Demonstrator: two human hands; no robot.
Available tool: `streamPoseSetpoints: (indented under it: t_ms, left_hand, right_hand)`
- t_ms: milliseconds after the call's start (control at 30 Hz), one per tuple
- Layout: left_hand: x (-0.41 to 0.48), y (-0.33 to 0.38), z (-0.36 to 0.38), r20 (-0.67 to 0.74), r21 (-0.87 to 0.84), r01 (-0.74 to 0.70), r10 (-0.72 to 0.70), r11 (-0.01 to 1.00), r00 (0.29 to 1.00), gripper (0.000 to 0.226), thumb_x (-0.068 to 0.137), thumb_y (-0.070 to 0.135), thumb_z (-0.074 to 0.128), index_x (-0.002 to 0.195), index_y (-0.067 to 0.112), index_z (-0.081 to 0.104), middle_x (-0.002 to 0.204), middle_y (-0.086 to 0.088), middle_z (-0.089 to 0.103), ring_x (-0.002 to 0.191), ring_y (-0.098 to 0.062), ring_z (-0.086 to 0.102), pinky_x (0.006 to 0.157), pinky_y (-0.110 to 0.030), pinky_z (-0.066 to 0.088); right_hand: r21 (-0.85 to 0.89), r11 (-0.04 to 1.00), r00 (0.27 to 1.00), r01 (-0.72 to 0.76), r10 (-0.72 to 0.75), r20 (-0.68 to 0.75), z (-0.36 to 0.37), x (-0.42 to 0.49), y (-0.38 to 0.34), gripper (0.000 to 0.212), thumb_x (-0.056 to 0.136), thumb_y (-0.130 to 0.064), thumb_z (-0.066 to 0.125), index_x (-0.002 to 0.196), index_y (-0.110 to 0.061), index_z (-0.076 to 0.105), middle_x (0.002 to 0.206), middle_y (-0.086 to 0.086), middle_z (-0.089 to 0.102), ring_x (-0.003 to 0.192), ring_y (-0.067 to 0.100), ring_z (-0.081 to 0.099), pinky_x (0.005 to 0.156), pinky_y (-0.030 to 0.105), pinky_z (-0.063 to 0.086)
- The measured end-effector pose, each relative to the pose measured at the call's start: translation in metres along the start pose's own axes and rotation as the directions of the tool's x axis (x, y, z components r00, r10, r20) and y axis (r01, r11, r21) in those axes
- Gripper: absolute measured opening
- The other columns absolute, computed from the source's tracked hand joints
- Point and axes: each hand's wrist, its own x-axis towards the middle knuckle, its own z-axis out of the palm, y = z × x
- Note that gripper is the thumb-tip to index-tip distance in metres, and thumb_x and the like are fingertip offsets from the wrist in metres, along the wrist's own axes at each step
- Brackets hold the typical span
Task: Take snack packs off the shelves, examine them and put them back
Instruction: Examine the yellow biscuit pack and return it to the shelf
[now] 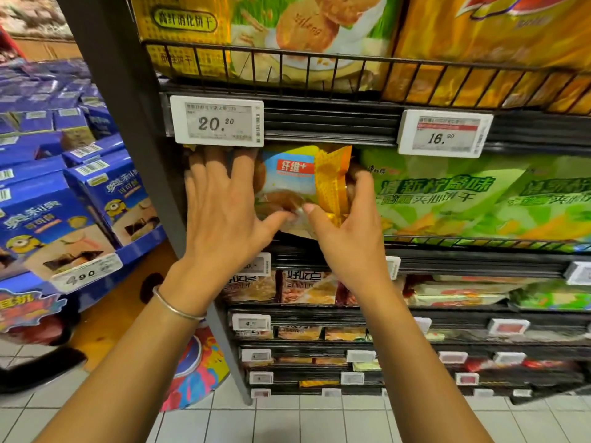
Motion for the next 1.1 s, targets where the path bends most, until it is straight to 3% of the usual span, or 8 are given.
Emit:
streamPoseSetpoints:
  t_ms: [200,333,400,500,567,667,767,1100]
  left_hand:
    - [0.005,-0.002,0.005,-0.007,-0.012,0.042,-0.042,0.999,0.999,0.072,0.07,0.067,0.08,0.098,0.01,0.049,0.082,-0.017,0.056,0.08,-0.039,0.055,0.075,-0.051,0.047]
    - [0.025,-0.008,0.003,0.237,-0.084,0.149,-0.125,0.985,0.963,0.088,0.069,0.097,0.048,0.064,0.01,0.057,0.055,0.0,0.054,0.052,-0.021,0.055,0.049,-0.035,0.041]
    - [0.032,-0.008,0.006,0.326,-0.025,0.182,-0.164,0.983,0.931,0.1,0.061,0.105,0.031,0.064,0.01,0.061,0.056,-0.003,0.058,0.056,-0.025,0.059,0.054,-0.035,0.044]
    - [0.032,-0.006,0.009,0.247,-0.042,0.168,-0.152,0.985,0.957,0.101,0.058,0.104,0.033,0.076,0.009,0.059,0.059,-0.003,0.055,0.058,-0.027,0.055,0.056,-0.035,0.042]
    - [0.03,0.001,0.006,0.198,-0.063,0.175,-0.16,0.982,0.967,0.088,0.057,0.104,0.041,0.06,0.016,0.046,0.05,0.004,0.042,0.052,-0.026,0.049,0.051,-0.031,0.03]
    - [0.024,0.016,0.003,0.041,-0.019,0.171,-0.17,0.985,0.985,0.076,0.061,0.096,0.051,0.052,0.025,0.028,0.047,0.011,0.03,0.05,-0.021,0.041,0.061,-0.033,0.03]
    - [0.02,0.017,0.006,-0.022,-0.003,0.193,-0.193,0.981,0.981,0.077,0.063,0.095,0.054,0.058,0.018,0.044,0.055,0.0,0.045,0.059,-0.031,0.06,0.079,-0.049,0.047]
    - [0.016,0.031,0.008,-0.08,0.229,0.217,-0.204,0.949,0.976,0.093,0.068,0.098,0.053,0.087,0.01,0.075,0.086,-0.023,0.071,0.096,-0.046,0.066,0.099,-0.062,0.044]
  right_hand:
    - [-0.126,0.992,0.99,0.012,-0.029,-0.14,0.011,-0.001,0.002,0.027,0.1,-0.027,0.066,0.121,-0.015,0.054,0.105,0.003,0.065,0.098,0.027,0.06,0.085,0.041,0.048]
    - [-0.133,0.991,0.987,0.034,-0.055,-0.153,0.009,0.0,0.005,0.019,0.102,-0.026,0.062,0.112,-0.017,0.049,0.096,0.0,0.062,0.087,0.02,0.054,0.069,0.029,0.036]
    - [-0.109,0.994,0.986,0.02,-0.037,-0.163,0.009,0.0,0.004,0.02,0.104,-0.026,0.06,0.114,-0.014,0.047,0.093,-0.005,0.058,0.08,0.012,0.048,0.062,0.025,0.031]
    - [-0.039,0.998,0.991,-0.043,0.038,-0.13,0.009,0.003,0.004,0.018,0.106,-0.026,0.055,0.111,-0.012,0.046,0.088,-0.006,0.054,0.075,0.011,0.047,0.064,0.028,0.035]
    - [0.019,0.996,0.99,-0.087,0.089,-0.106,0.008,0.006,0.005,0.014,0.107,-0.026,0.053,0.105,-0.014,0.045,0.085,-0.008,0.052,0.071,0.004,0.047,0.062,0.022,0.038]
    - [0.054,0.993,0.988,-0.102,0.108,-0.107,0.006,0.009,0.007,0.009,0.107,-0.024,0.053,0.105,-0.017,0.047,0.084,-0.011,0.052,0.069,0.001,0.047,0.06,0.015,0.038]
    - [0.069,0.993,0.988,-0.101,0.108,-0.108,0.007,0.009,0.009,0.007,0.106,-0.024,0.053,0.107,-0.017,0.05,0.089,-0.01,0.056,0.075,0.004,0.051,0.064,0.016,0.039]
    - [0.025,0.997,0.968,-0.076,0.079,-0.236,0.006,0.01,0.017,0.016,0.106,-0.025,0.053,0.096,-0.013,0.056,0.085,-0.001,0.059,0.076,0.018,0.054,0.069,0.037,0.044]
